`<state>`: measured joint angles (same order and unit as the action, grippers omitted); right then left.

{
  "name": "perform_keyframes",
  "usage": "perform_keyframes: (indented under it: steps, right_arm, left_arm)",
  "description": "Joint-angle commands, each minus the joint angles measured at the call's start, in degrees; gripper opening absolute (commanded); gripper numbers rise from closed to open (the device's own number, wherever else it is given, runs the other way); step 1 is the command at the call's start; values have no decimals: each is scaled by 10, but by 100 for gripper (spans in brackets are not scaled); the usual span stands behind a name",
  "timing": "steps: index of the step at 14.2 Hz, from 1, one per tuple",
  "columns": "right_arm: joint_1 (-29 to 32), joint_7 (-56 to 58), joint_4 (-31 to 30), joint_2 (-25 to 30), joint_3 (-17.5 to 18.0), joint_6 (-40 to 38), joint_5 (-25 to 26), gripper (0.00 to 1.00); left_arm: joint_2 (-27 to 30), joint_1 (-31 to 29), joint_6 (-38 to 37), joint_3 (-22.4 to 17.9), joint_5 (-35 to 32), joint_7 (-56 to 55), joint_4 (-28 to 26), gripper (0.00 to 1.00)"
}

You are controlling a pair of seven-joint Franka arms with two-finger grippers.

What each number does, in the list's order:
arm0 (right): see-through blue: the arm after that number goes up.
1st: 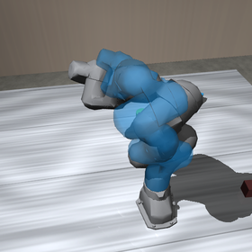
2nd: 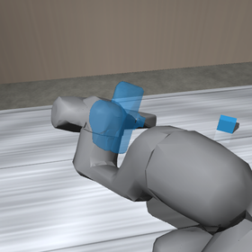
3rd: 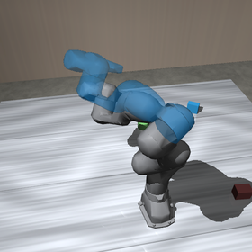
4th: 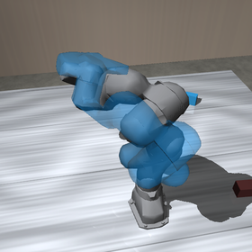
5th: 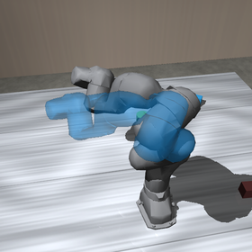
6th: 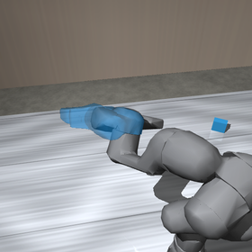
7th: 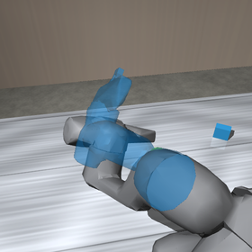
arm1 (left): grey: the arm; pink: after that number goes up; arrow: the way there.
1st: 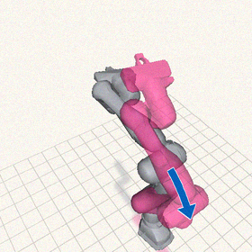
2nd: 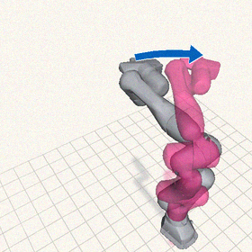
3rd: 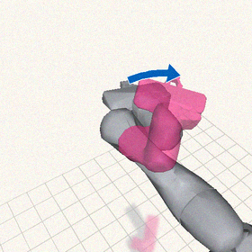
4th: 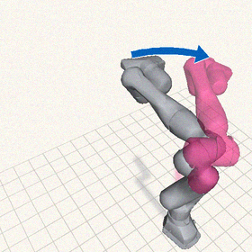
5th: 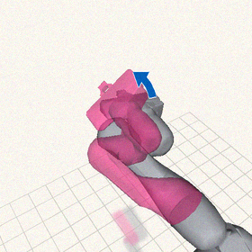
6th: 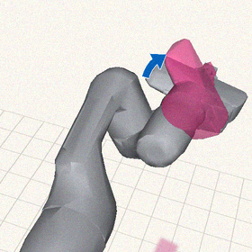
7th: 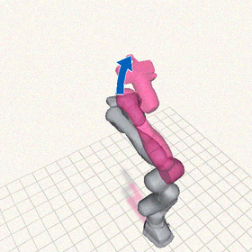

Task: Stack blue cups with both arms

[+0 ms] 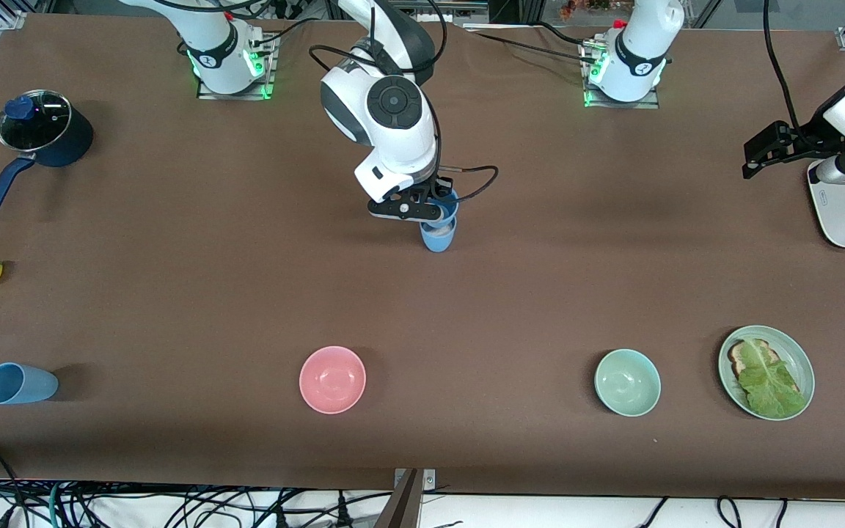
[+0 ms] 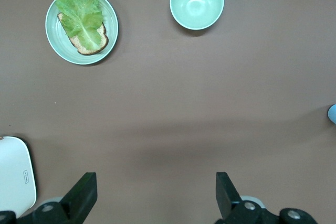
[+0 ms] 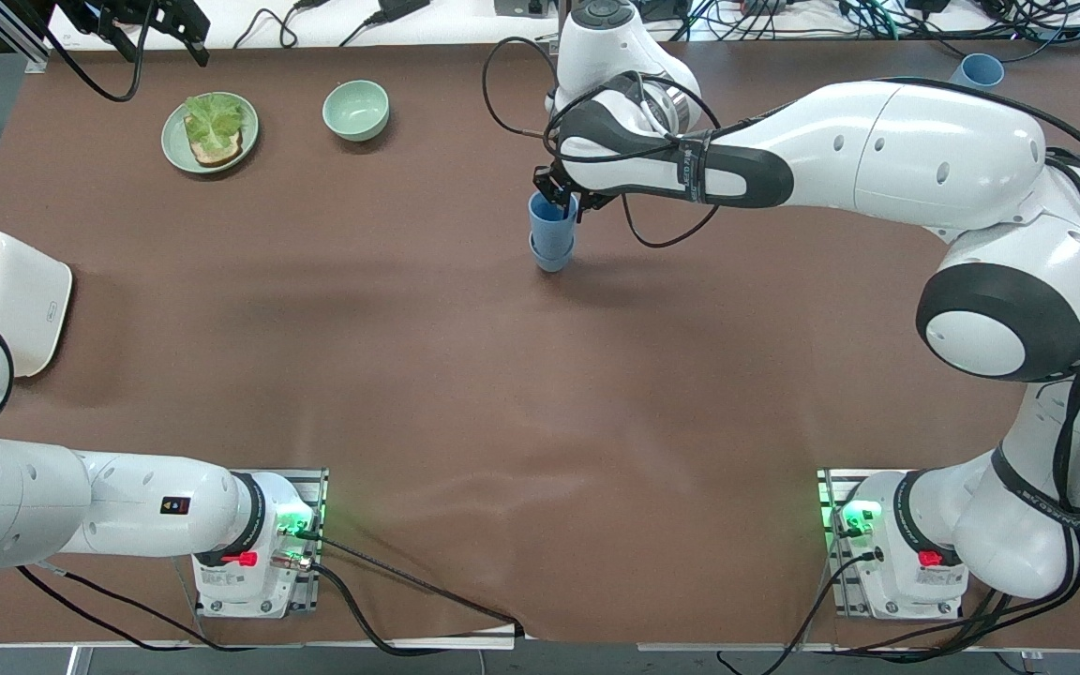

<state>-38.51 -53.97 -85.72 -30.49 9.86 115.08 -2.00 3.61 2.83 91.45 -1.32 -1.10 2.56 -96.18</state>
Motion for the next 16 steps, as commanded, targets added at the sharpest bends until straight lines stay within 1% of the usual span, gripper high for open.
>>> perform_keyframes:
  steps: [1, 2, 3, 4, 6, 8, 10, 14, 16]
  right_arm:
    - [1, -1, -11, 11, -4, 9, -7, 46]
    - [2, 1, -10, 11, -4, 9, -7, 51]
    - [4, 3, -9, 12, -5, 9, -6, 53]
    - [7, 5, -8, 15, -5, 8, -6, 63]
    - [30, 8, 7, 17, -4, 2, -4, 100]
    - [52, 10, 12, 34, -5, 0, -1, 100]
    - [90, 56, 9, 67, -5, -9, -1, 100]
    - [198, 219, 6, 145, -6, -123, -6, 100]
    - [259, 291, 6, 185, -6, -179, -5, 100]
  left_arm:
    - [-14, 2, -20, -3, 15, -3, 25, 100]
    - [-15, 2, -20, -2, 15, -3, 26, 100]
    - [-15, 2, -20, -2, 15, -3, 26, 100]
    - [-15, 2, -20, -2, 15, -3, 26, 100]
    - [-15, 2, -20, -2, 15, -2, 26, 100]
    - [-15, 2, -20, -2, 15, -3, 26, 100]
    - [-15, 2, -20, -2, 15, -2, 26, 100]
    - [-15, 2, -26, 1, 15, -3, 27, 100]
    - [-15, 2, -26, 11, 15, -4, 28, 100]
